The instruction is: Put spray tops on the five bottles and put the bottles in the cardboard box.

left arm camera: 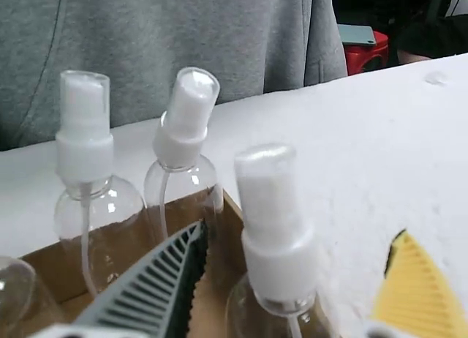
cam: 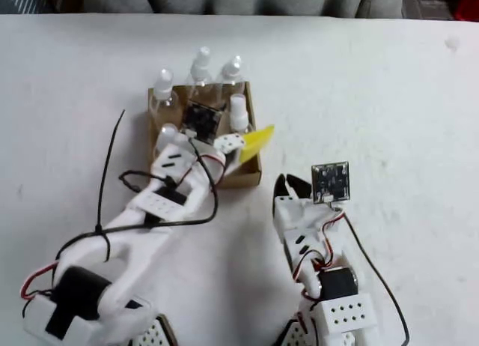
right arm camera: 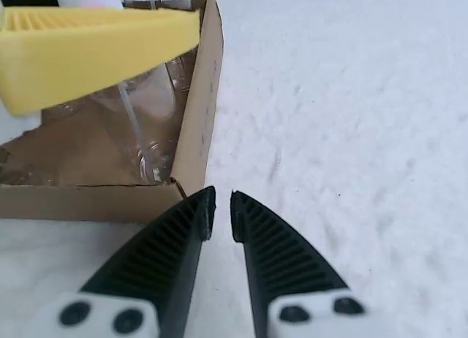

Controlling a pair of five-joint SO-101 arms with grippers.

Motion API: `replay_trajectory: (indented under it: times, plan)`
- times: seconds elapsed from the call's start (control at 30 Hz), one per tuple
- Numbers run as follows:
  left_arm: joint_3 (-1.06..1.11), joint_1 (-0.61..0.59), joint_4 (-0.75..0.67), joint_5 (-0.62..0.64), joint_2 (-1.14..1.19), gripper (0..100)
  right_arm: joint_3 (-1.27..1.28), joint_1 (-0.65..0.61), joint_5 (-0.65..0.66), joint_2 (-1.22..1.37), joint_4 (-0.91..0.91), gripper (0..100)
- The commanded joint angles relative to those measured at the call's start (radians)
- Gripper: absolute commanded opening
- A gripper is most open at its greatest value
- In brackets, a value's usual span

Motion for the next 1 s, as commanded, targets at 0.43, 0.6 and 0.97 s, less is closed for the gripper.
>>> replay_trajectory:
  times: [0.43,0.6,0.97]
  plan:
    - [-0.044,-0.001,0.308,0.015,-0.386,35,0.009,0.008,0.003,-0.005,0.001,1.5]
    - [-0.029,0.016,0.459,0.015,-0.529,35,0.009,0.01,0.003,-0.005,0.001,1.5]
    - [0.115,0.102,0.743,0.015,-0.984,35,0.009,0.01,0.003,-0.005,-0.001,1.5]
